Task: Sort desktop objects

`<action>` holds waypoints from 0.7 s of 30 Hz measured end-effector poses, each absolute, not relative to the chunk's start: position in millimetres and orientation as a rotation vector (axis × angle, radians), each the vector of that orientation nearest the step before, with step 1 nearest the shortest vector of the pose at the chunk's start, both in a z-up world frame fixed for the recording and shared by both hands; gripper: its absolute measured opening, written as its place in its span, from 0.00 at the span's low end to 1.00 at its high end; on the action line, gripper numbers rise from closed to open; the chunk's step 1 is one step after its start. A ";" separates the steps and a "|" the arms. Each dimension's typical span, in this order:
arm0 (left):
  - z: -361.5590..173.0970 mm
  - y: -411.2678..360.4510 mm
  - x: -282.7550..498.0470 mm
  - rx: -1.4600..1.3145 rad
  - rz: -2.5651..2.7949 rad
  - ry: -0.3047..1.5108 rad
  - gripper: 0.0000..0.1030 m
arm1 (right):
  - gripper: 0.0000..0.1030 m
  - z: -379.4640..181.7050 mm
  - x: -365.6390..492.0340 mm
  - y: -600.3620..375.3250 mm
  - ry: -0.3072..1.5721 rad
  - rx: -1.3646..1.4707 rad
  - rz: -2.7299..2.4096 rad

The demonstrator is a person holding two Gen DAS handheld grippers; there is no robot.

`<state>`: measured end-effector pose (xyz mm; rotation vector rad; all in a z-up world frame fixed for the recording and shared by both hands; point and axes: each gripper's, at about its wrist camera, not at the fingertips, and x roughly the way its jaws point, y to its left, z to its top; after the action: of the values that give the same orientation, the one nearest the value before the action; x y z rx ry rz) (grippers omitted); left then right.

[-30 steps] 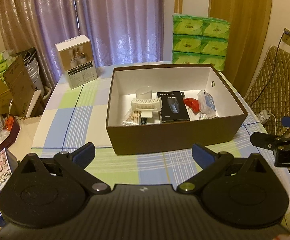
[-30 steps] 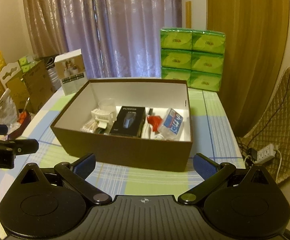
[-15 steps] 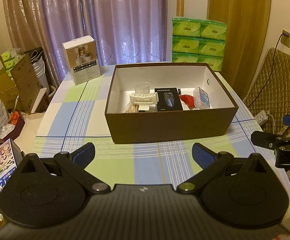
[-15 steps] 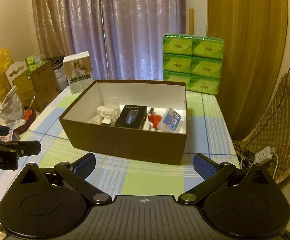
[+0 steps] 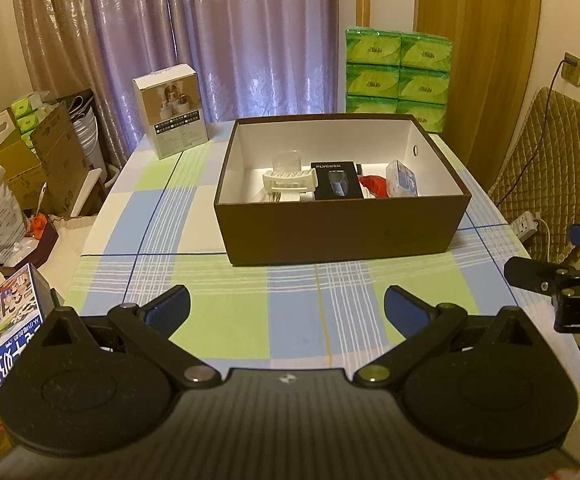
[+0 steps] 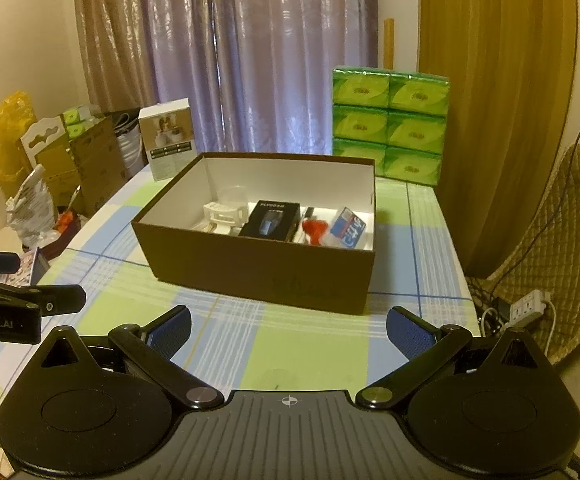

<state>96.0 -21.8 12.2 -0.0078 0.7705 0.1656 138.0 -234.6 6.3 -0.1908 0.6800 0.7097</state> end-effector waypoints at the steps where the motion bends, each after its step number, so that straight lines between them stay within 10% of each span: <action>1: 11.6 -22.3 94.4 -0.008 0.167 0.773 0.99 | 0.98 5.6 136.2 -235.5 0.680 -0.194 0.711; 21: 3.8 -29.0 76.0 -0.013 0.187 0.802 0.99 | 0.98 1.9 116.1 -244.2 0.677 -0.214 0.723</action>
<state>76.0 -29.0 3.8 -0.0131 0.8015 0.1866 116.1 -244.2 1.9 -0.2137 0.6767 0.7228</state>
